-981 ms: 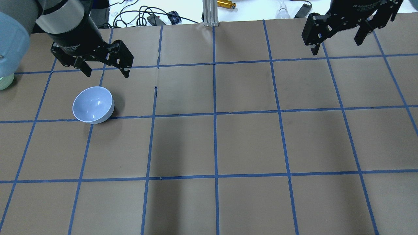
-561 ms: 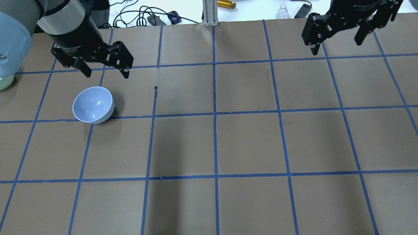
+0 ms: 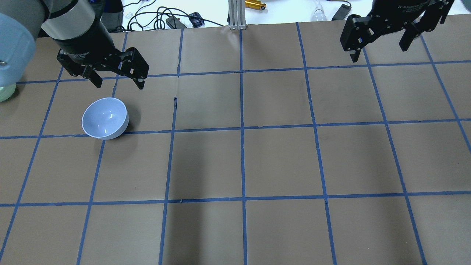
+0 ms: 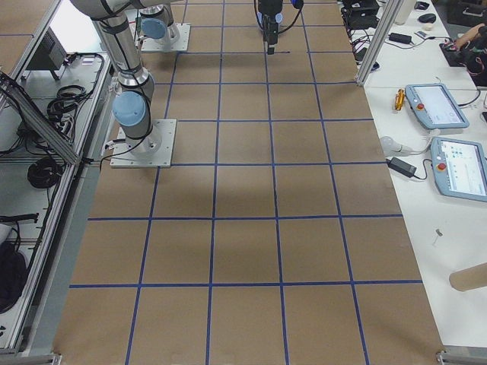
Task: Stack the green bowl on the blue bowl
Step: 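Move the left gripper away from the blue bowl toward the green bowl, then lower the left gripper onto the mint-green bowl rim and grasp it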
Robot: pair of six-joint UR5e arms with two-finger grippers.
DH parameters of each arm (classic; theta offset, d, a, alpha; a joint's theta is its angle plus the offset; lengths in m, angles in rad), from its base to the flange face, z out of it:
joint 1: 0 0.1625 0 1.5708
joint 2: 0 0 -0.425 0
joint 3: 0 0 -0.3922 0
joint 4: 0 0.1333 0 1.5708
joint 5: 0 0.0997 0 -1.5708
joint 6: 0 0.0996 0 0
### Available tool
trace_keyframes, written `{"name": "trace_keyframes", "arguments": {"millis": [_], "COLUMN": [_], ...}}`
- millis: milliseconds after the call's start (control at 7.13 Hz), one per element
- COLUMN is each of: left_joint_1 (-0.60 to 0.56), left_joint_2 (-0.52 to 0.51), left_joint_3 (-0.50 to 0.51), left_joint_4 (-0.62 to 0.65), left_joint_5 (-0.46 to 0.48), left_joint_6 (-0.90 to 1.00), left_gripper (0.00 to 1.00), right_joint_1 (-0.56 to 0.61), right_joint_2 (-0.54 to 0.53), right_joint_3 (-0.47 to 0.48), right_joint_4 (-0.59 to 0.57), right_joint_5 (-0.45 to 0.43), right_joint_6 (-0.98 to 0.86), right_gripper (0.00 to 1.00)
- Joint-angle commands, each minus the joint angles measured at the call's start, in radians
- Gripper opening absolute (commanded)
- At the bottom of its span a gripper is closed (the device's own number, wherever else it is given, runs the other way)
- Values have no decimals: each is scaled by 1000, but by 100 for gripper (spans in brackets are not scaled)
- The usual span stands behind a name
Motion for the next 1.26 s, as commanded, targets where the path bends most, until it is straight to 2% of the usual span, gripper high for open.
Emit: {"name": "trace_keyframes", "arguments": {"millis": [0,280,561,701,981,1121], "left_joint_1": [98,299,419,506,675,726], "left_joint_2": [5,-16,-67,-99,-224,-287], "left_joint_3": [-4,-7,-11,-10,7,40], "left_joint_4": [-14,-38,-9,3,189,218], "left_joint_5": [18,-27,-36,-82,-158,-159], "left_joint_6": [219,488,732,876,1288,1346], "left_gripper": [100,100,100,100,100,100], "right_joint_1": [0,0,0,0,0,0], "right_joint_2": [0,0,0,0,0,0], "right_joint_3": [0,0,0,0,0,0], "right_joint_4": [0,0,0,0,0,0], "right_joint_5": [0,0,0,0,0,0], "right_joint_6": [0,0,0,0,0,0], "right_gripper": [100,100,100,100,100,100]}}
